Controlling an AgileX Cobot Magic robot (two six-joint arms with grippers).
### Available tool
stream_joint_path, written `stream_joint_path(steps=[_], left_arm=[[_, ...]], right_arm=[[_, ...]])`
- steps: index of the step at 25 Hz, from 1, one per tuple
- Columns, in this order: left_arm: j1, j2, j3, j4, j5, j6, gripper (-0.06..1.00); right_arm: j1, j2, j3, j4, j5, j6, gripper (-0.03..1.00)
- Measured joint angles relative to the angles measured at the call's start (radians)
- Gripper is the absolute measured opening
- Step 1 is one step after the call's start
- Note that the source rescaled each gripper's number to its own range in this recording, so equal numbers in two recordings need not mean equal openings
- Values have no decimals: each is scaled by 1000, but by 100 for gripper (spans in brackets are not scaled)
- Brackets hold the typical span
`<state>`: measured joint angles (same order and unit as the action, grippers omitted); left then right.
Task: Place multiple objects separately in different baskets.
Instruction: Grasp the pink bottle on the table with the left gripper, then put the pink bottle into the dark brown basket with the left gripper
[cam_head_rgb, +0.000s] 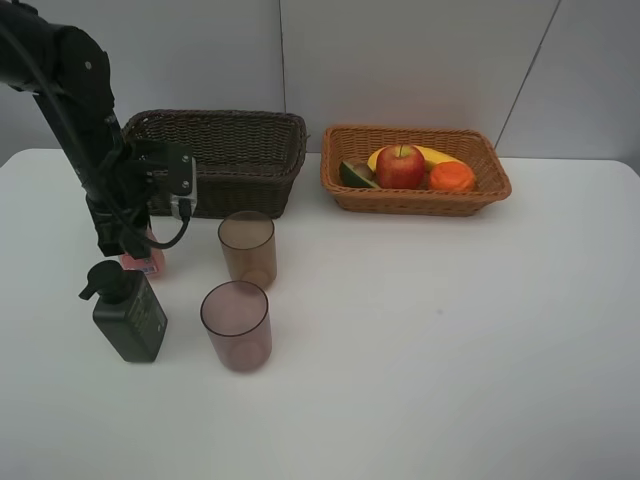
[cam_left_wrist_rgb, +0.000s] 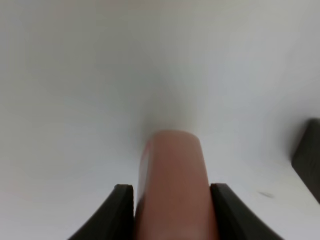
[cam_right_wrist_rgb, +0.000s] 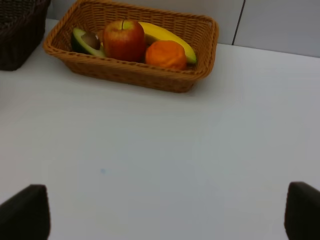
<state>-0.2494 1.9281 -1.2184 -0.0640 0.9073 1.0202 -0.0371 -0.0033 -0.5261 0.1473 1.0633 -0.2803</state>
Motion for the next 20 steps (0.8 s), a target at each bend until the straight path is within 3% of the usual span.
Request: stream_joint_path(steps=[11,20], left_arm=[[0,-25,-271,47,257,-369,44],[0,-25,-488,64,295,-563,44]], right_arm=[[0,0,0,0,0,0,98],[0,0,0,0,0,0,98]])
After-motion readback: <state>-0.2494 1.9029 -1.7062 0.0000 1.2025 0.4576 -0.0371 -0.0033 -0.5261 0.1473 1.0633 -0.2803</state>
